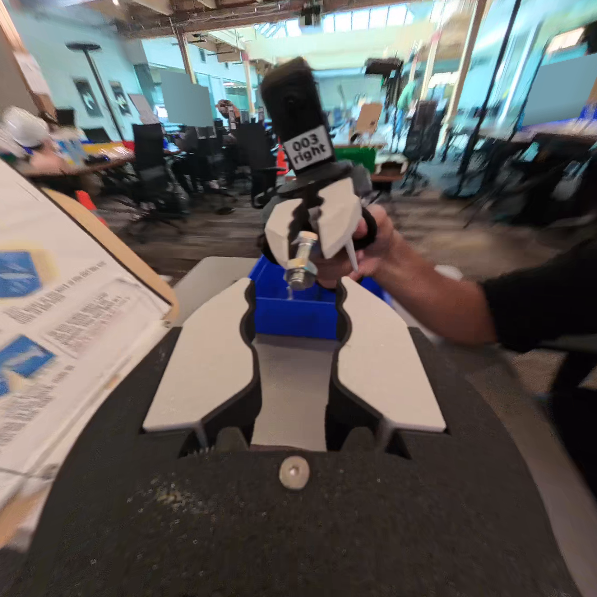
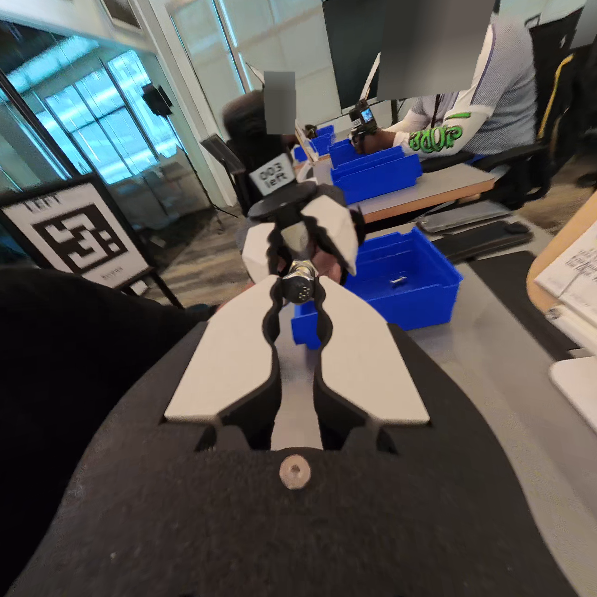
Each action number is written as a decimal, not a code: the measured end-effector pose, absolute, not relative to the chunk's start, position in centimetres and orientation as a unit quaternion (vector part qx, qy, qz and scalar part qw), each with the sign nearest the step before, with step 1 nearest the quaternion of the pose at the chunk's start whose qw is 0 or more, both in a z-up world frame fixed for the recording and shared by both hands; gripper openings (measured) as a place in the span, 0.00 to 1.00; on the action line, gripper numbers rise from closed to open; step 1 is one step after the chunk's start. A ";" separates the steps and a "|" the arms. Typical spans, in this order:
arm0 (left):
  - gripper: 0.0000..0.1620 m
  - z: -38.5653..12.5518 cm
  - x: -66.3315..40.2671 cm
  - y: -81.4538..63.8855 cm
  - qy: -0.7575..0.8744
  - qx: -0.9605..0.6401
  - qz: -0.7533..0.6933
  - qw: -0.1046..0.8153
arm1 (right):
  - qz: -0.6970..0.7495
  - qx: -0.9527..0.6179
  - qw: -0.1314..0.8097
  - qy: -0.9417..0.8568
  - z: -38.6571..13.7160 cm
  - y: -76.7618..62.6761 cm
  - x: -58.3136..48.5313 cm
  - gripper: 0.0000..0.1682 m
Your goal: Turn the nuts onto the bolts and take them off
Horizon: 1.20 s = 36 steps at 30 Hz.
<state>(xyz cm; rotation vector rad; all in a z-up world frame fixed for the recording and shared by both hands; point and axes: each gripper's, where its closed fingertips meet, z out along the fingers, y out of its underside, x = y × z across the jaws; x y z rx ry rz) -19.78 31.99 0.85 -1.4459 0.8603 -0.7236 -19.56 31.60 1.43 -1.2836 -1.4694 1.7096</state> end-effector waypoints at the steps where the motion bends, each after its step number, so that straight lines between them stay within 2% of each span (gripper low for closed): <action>1: 0.26 0.8 -19.7 31.7 0.394 -0.623 -0.275 0.618 | 0.648 -0.481 0.250 -0.535 1.3 31.6 -19.6 0.10; 5: 0.19 0.8 -20.0 31.1 0.431 -0.608 -0.184 0.641 | 0.697 -0.475 0.181 -0.506 1.4 31.2 -19.6 0.11; 8: 0.18 0.9 -20.0 30.9 0.445 -0.598 -0.150 0.650 | 0.708 -0.468 0.154 -0.506 1.3 30.6 -19.6 0.11; 18: 0.11 0.8 -19.6 30.4 0.468 -0.580 -0.116 0.657 | 0.698 -0.469 0.148 -0.521 1.0 29.8 -19.8 0.11; 26: 0.11 1.0 -19.4 29.9 0.395 -0.634 -0.359 0.559 | 0.628 -0.442 0.257 -0.587 0.9 29.5 -19.8 0.11; 33: 0.11 1.4 -19.3 29.7 0.227 -0.619 -0.663 0.354 | 0.507 -0.399 0.396 -0.653 0.5 29.7 -19.8 0.11; 36: 0.11 1.1 -19.4 30.6 0.186 -0.601 -0.712 0.312 | 0.487 -0.418 0.407 -0.650 0.3 30.5 -19.8 0.11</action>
